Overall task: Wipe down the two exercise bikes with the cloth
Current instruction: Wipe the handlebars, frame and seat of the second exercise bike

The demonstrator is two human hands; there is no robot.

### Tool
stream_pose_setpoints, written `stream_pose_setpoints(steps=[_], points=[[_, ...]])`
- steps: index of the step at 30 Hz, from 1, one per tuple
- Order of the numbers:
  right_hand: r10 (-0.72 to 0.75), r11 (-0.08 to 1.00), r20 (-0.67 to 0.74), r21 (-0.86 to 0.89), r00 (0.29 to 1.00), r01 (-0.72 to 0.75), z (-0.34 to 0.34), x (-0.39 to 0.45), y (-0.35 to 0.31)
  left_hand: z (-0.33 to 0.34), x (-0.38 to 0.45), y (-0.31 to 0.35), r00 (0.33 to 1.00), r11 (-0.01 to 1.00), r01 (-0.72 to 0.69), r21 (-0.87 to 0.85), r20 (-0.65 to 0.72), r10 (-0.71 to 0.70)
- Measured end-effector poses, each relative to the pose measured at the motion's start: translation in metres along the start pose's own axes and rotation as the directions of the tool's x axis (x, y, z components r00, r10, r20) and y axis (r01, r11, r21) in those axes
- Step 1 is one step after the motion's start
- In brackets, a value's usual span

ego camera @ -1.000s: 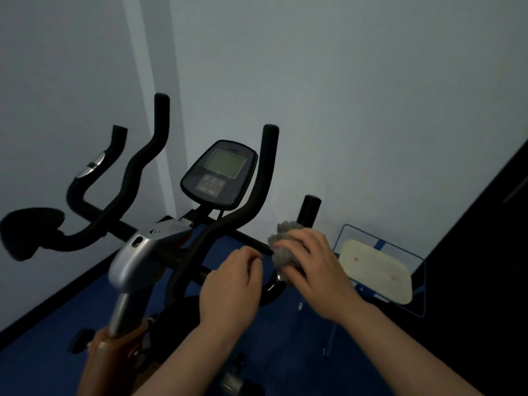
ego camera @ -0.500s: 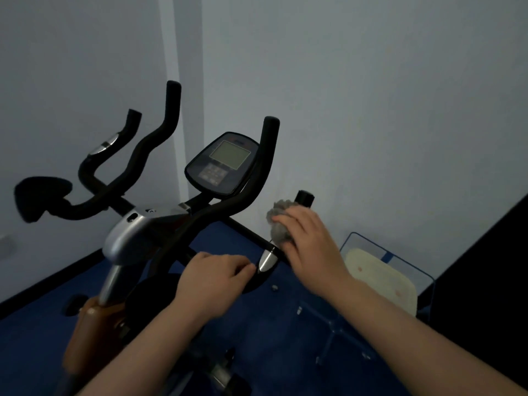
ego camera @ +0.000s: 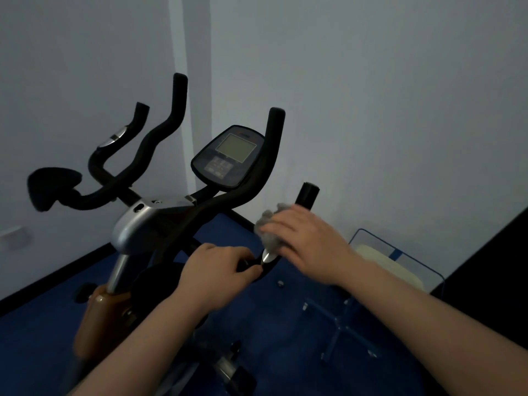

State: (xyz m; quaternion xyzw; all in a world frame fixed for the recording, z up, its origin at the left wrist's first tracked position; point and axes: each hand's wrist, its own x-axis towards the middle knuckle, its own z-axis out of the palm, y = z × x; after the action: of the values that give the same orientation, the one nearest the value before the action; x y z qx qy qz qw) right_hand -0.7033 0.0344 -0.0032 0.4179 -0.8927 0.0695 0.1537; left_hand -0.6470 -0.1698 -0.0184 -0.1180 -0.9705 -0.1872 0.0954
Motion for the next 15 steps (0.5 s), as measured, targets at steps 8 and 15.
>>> stream_pose_setpoints(steps=[8,15], points=[[-0.006,0.997,-0.074,0.083,0.997,0.012,0.017,-0.01,-0.025,0.001,-0.003,-0.001,0.999,0.999,-0.035,0.015,-0.036,0.036],[0.117,0.991,-0.245,-0.039,0.963,-0.13,0.007,0.0,0.014,0.001,-0.003,-0.001,0.999,0.999,-0.028,-0.016,-0.019,0.028]])
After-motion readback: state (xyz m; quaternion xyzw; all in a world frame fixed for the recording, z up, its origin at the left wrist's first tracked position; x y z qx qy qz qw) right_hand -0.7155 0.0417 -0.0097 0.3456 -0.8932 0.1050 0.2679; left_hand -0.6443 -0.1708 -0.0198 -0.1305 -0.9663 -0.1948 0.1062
